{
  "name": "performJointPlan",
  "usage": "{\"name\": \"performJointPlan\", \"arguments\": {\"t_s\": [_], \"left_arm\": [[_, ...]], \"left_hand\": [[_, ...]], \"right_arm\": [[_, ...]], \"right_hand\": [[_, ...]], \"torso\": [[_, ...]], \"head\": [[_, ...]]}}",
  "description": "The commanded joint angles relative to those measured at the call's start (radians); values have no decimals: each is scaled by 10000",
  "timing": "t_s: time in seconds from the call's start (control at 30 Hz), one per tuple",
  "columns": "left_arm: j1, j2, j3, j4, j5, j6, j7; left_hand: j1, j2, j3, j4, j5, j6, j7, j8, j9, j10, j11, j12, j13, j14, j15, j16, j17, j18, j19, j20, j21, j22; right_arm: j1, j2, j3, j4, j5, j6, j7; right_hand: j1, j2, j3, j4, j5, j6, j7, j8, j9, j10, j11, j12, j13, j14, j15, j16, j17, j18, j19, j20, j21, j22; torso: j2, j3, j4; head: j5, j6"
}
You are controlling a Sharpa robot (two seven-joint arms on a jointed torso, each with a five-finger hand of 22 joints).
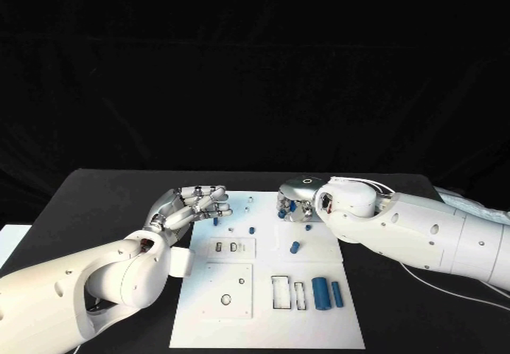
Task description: Assemble the parts on the task board
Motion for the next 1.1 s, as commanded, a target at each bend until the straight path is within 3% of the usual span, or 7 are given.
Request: {"name": "performJointPlan", "arguments": {"t_s": [0.03,0.17,0.37,0.53,0.7,0.87,1.1], "left_arm": [[17,12,10,23,24,196,-8],[18,12,10,5,24,187,-38],[21,3,10,-14,24,174,-73],[24,25,10,-44,24,172,-95],[24,54,9,-74,24,175,-115],[24,60,9,-85,24,173,-124],[24,65,9,-34,24,230,-141]], "left_hand": [[-106,19,16,-62,-62,7,80,-57,-12,17,79,-45,3,11,46,-46,14,102,57,7,-70,-12],[-101,20,16,-74,-67,1,88,-69,-12,11,85,-59,3,14,48,-56,19,103,62,9,-80,-16],[-91,25,18,-90,-71,-4,94,-80,-13,5,89,-72,4,19,50,-65,25,104,68,11,-91,-19],[-71,39,27,-117,-81,-12,101,-98,-13,-3,95,-94,4,28,51,-79,36,106,80,13,-108,-23],[-41,68,46,-155,-97,-21,112,-124,-13,-18,103,-122,4,40,53,-102,52,107,99,15,-133,-28],[-28,78,54,-170,-99,-23,113,-132,-12,-22,104,-129,4,43,54,-109,57,108,105,15,-140,-29],[0,102,74,-203,-101,-22,113,-147,-10,-26,106,-142,6,50,54,-128,69,108,119,15,-160,-32]], "right_arm": [[7,43,2,-32,-177,282,35],[7,75,2,-68,-134,238,110],[7,100,2,-101,-28,-45,173],[7,119,2,-125,85,-461,232],[7,107,2,-74,247,-1441,271],[7,151,11,-25,461,-2486,135],[40,479,20,-374,554,-3209,-279]], "right_hand": [[64,-43,60,84,-63,65,-58,-20,19,1,4,-36,8,217,-51,179,172,114,-84,4,108,57],[81,37,167,168,-138,155,-64,0,30,55,-16,-31,10,201,-46,367,363,119,-128,3,203,118],[-29,349,455,557,-546,398,-76,33,58,270,-49,-17,16,304,-77,1341,1346,123,-137,3,503,299],[161,545,799,622,-739,765,-131,144,141,627,-137,31,40,420,-159,2399,2419,95,-24,-45,984,725],[259,575,1009,616,-768,961,-155,185,216,880,-192,15,41,426,-217,3032,3036,-10,145,-72,1686,1528],[244,538,1066,640,-769,989,-139,168,243,924,-199,-17,32,388,-224,3200,3185,-37,140,-65,1893,1739],[157,457,1078,717,-820,981,-118,123,262,908,-182,-43,22,332,-205,3308,3266,-50,86,-34,2047,1877]], "torso": [[47,-6,12],[61,-1,12],[97,-4,9],[110,-4,10],[132,-16,18],[148,-9,42],[172,-33,74]], "head": [[6,2],[14,-30],[6,-46],[6,-48],[-4,-39],[-13,23],[-11,44]]}}
